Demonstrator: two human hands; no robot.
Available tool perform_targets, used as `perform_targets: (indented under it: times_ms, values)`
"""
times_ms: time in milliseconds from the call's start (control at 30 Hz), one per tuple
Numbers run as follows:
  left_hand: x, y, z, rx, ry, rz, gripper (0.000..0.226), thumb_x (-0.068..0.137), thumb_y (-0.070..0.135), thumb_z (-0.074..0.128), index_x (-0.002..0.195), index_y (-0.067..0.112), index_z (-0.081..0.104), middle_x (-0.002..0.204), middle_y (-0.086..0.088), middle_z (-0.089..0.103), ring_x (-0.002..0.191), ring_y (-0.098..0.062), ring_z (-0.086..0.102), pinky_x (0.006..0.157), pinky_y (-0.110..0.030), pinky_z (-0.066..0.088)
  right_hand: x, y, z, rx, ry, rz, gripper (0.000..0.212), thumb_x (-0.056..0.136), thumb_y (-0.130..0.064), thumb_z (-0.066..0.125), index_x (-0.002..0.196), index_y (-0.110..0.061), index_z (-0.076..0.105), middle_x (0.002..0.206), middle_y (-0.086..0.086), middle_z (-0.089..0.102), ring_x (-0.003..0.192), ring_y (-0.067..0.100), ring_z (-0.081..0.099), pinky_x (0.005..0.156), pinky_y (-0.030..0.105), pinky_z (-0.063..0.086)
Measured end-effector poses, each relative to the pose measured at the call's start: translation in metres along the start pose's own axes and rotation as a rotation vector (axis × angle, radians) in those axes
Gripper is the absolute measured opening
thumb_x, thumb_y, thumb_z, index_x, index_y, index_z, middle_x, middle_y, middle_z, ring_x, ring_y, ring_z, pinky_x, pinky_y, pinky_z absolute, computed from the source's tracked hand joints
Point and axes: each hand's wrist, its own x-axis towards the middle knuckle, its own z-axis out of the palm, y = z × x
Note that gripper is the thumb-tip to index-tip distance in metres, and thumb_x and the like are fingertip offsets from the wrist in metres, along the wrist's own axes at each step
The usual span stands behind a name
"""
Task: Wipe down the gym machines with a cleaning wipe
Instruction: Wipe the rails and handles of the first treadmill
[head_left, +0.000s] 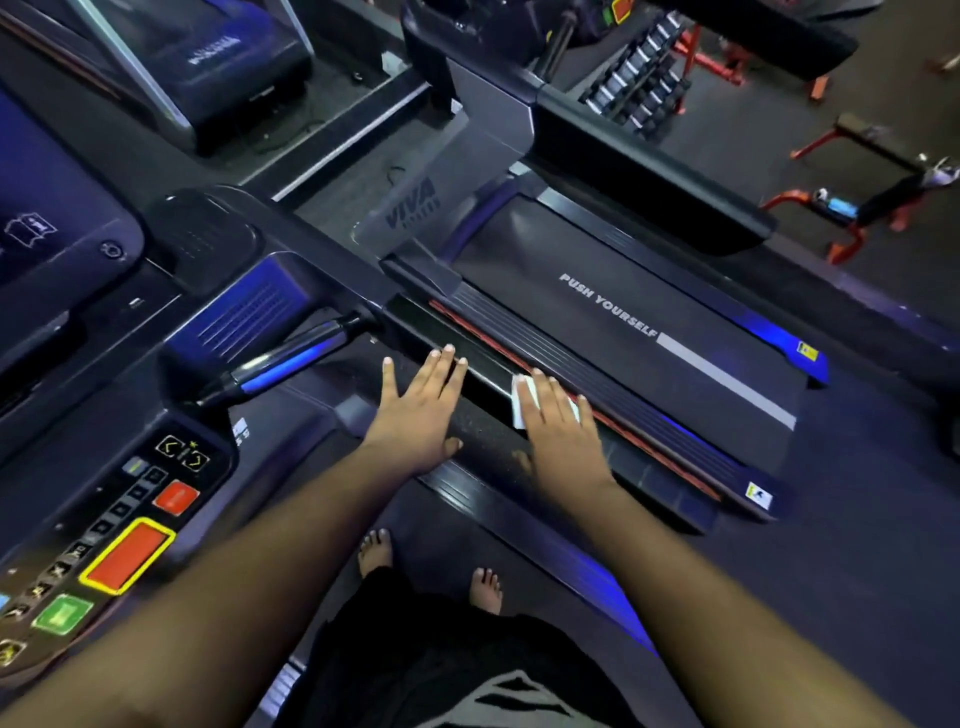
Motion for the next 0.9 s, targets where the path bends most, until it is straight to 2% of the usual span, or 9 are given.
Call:
perform_targets:
  times_ms: [133,233,333,433,533,633,767,833,900]
  values:
    - [-0.003,0.026,0.008,0.004,-0.004,0.044,0.112,0.090,0.055,0.065,0.161,0.020,-0.014,0.168,-0.003,-0.025,0.155,-0.019,-0.019,0.117,-0.071,-0.006,-0.071,0.052,0.018,-0.033,0.004,0.117,0.107,0.081,-0.039,0.077,0.161,-0.012,0.012,0.166,0.014,0.021,0.151,0.034,0.027,0.116,0.061,0.029]
    - [-0.003,0.043,0.009,0.018,-0.012,0.033,0.112,0.090,0.056,0.064,0.161,0.020,-0.016,0.167,-0.005,-0.026,0.155,-0.021,-0.020,0.118,-0.071,-0.004,-0.068,0.053,0.018,-0.050,-0.021,0.145,0.105,0.084,-0.038,0.074,0.162,-0.010,0.009,0.167,0.014,0.017,0.154,0.032,0.019,0.117,0.065,0.024]
    - [-0.005,0.050,0.007,0.029,-0.020,0.021,0.111,0.091,0.055,0.064,0.161,0.021,-0.015,0.167,-0.003,-0.027,0.155,-0.019,-0.020,0.117,-0.070,-0.006,-0.030,0.027,0.006,-0.005,-0.021,0.001,0.101,0.092,-0.036,0.067,0.161,-0.013,-0.003,0.170,0.011,0.002,0.157,0.029,0.004,0.121,0.063,0.017]
    - [-0.012,0.059,0.011,0.042,-0.019,0.032,0.110,0.090,0.054,0.065,0.161,0.023,-0.013,0.167,-0.003,-0.027,0.155,-0.018,-0.019,0.118,-0.071,-0.006,-0.015,0.018,-0.001,-0.020,-0.033,-0.106,0.101,0.093,-0.035,0.067,0.162,-0.014,-0.004,0.170,0.009,-0.004,0.157,0.027,-0.002,0.123,0.058,0.015]
    - [-0.019,0.075,0.018,0.052,-0.022,0.054,0.109,0.091,0.054,0.065,0.161,0.024,-0.013,0.167,-0.005,-0.026,0.156,-0.019,-0.018,0.118,-0.072,-0.003,-0.041,0.042,0.006,-0.049,-0.016,-0.097,0.105,0.089,-0.035,0.070,0.162,-0.015,-0.003,0.170,0.008,0.000,0.157,0.027,0.003,0.123,0.056,0.019]
    - [-0.025,0.097,0.027,0.046,-0.020,0.087,0.108,0.092,0.053,0.063,0.160,0.023,-0.016,0.166,-0.007,-0.029,0.155,-0.021,-0.019,0.117,-0.073,-0.002,-0.093,0.081,0.021,-0.069,0.003,-0.020,0.108,0.082,-0.035,0.075,0.162,-0.014,0.006,0.169,0.011,0.010,0.155,0.031,0.014,0.120,0.058,0.025]
    - [-0.031,0.124,0.036,0.028,-0.028,0.113,0.108,0.093,0.051,0.062,0.160,0.021,-0.017,0.165,-0.007,-0.031,0.155,-0.022,-0.022,0.118,-0.072,-0.002,-0.146,0.114,0.039,-0.157,-0.015,0.073,0.107,0.076,-0.033,0.079,0.161,-0.009,0.019,0.168,0.015,0.017,0.154,0.032,0.020,0.117,0.064,0.024]
    - [-0.031,0.132,0.037,0.001,-0.014,0.104,0.109,0.093,0.051,0.064,0.160,0.021,-0.017,0.165,-0.006,-0.031,0.155,-0.022,-0.021,0.118,-0.072,-0.002,-0.138,0.114,0.040,-0.234,0.009,0.054,0.103,0.080,-0.030,0.072,0.161,-0.006,0.014,0.168,0.016,0.013,0.155,0.032,0.015,0.116,0.070,0.017]
    - [-0.031,0.134,0.038,-0.017,0.005,0.085,0.110,0.093,0.051,0.064,0.160,0.021,-0.017,0.165,-0.005,-0.031,0.155,-0.020,-0.021,0.118,-0.072,-0.001,-0.115,0.102,0.035,-0.326,0.052,-0.054,0.096,0.088,-0.026,0.060,0.161,-0.004,0.001,0.169,0.016,0.001,0.157,0.030,0.004,0.115,0.071,0.011]
